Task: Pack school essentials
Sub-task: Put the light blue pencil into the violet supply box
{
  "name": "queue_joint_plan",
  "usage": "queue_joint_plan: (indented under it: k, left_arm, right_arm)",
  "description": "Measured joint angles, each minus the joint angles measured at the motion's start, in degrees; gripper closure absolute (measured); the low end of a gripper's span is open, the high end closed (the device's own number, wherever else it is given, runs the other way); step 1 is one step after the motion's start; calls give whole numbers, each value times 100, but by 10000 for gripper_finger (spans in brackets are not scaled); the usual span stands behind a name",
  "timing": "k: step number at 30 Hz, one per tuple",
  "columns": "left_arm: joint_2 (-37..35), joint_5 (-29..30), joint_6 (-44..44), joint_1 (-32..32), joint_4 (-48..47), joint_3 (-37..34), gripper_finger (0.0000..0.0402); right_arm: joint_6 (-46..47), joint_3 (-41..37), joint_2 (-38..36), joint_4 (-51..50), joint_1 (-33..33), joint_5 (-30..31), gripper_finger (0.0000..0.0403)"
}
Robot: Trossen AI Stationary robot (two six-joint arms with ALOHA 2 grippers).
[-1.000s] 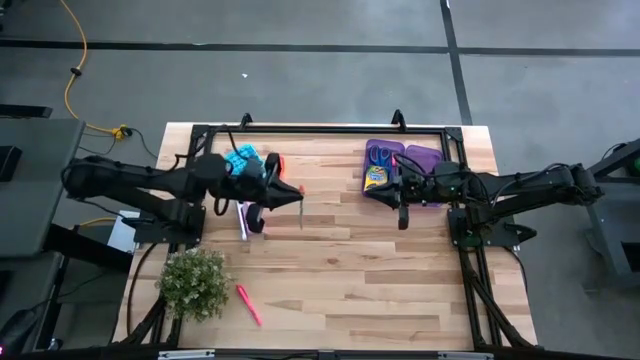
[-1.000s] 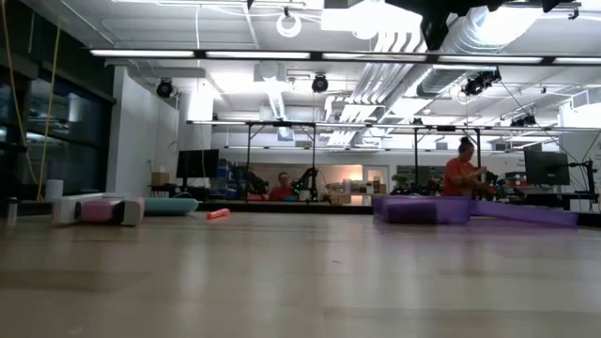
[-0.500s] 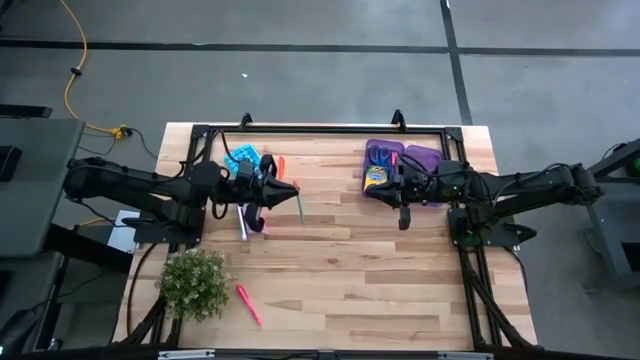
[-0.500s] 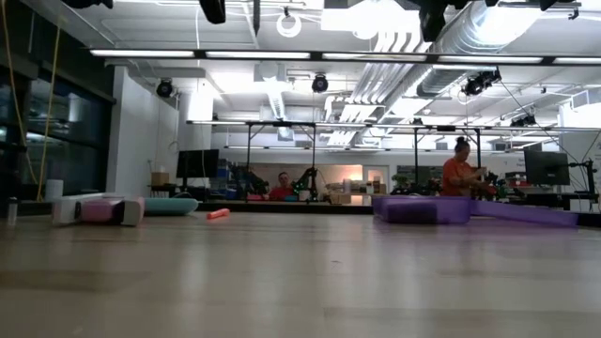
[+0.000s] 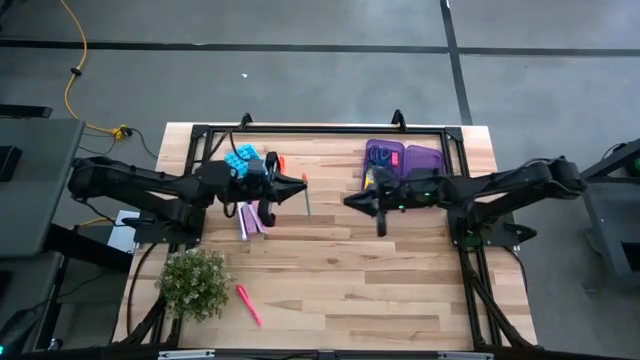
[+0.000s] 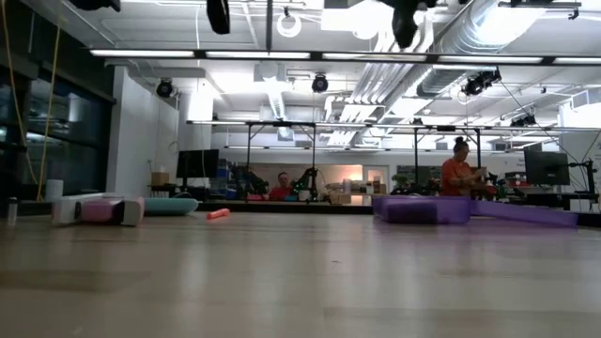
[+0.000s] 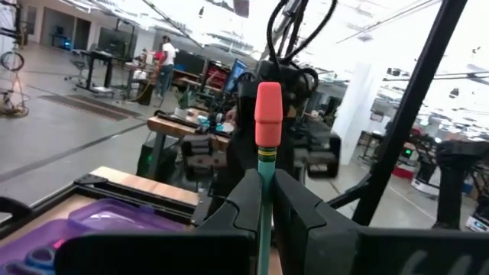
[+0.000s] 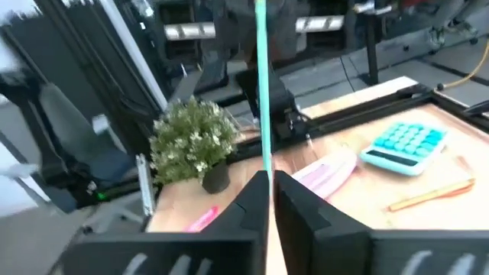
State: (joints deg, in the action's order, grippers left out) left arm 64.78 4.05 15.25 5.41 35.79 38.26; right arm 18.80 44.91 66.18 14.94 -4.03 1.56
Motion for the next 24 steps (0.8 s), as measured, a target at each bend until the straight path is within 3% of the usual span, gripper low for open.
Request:
queue_joint_plan:
  k: [5, 13, 16, 24]
  left_arm:
    - [407, -71, -171, 99, -12, 282, 397]
    - [574, -42, -282, 99, 43, 393, 397]
    - [572, -27, -284, 83, 67, 393, 397]
    - [572, 163, -344, 83, 338, 393, 397]
  right_arm:
    - [-122, 680, 738, -342, 5, 32, 331]
    - [-75, 1281, 1338, -560, 28, 300, 229]
    - [25, 1370, 1523, -564, 28, 625, 219]
    - [83, 1414, 1759, -50, 26, 464, 218]
